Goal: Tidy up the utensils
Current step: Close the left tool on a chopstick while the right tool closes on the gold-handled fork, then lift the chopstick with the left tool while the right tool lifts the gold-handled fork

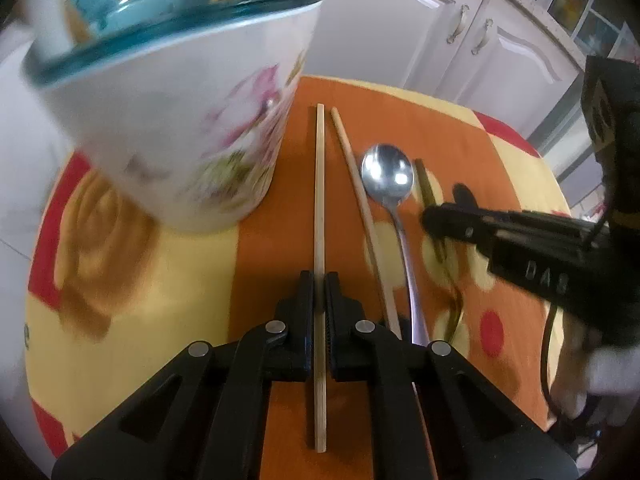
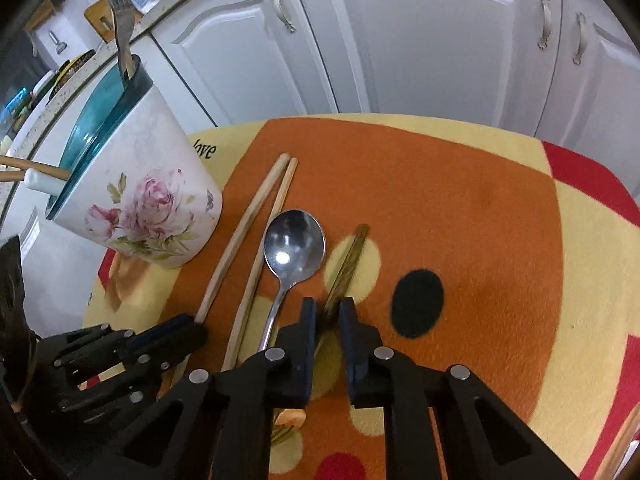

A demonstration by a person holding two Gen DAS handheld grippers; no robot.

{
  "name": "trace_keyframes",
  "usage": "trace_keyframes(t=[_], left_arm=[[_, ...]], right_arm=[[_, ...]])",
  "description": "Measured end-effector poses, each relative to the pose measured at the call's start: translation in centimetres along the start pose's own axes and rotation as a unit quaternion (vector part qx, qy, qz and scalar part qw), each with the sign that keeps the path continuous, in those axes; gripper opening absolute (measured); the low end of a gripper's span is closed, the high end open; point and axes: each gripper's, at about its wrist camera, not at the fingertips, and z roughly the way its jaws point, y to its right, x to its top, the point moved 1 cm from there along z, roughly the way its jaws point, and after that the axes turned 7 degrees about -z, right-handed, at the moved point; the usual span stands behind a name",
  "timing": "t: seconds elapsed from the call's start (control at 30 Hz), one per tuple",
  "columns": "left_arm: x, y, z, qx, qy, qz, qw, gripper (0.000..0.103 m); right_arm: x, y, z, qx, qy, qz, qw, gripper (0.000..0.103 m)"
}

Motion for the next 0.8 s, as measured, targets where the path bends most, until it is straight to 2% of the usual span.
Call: trace_keyframes(t=[0.2,0.4,0.53,0.63,0.7,0.8], left_arm=[[-3.4,-1.3,-2.2,-0.019,-0.03,0.011,0.9993,0.004],[-6.8,-2.5,-4.3,-0.022,-0.057,0.03,0.9977,0.004],[-7.5,-3.0,-4.8,-0.022,-0.068,0.023,0.9972,0.004],[-6.9,-3.6,-5.0,-0.014,-0.068,0.004,0.9976,0.009],[-6.3,-3.9,-5.2,-0.015,-0.058,-0.007,0.9982,0.019],[-5.1,-4.1,-5.2,-0.011,-0.044,-0.011,0.9989,0.028]], right_arm=[[-4.3,1.6,-2.8,0.015,-0.011,0.019,1.0,0.008],[-9.0,1.1,-4.3,0.059,-0.039,0.04,0.997,0.008],[-8.9,0.5,-4.1,0.05,-0.047,0.04,0.997,0.008],[-8.2,-0.2,-4.4,0.033,-0.042,0.028,0.998,0.017],[-7.3,0.0,-4.3,0.027,-0.042,0.023,0.998,0.023],[-6.7,0.0,-3.6,0.007,-0.049,0.013,0.999,0.023]])
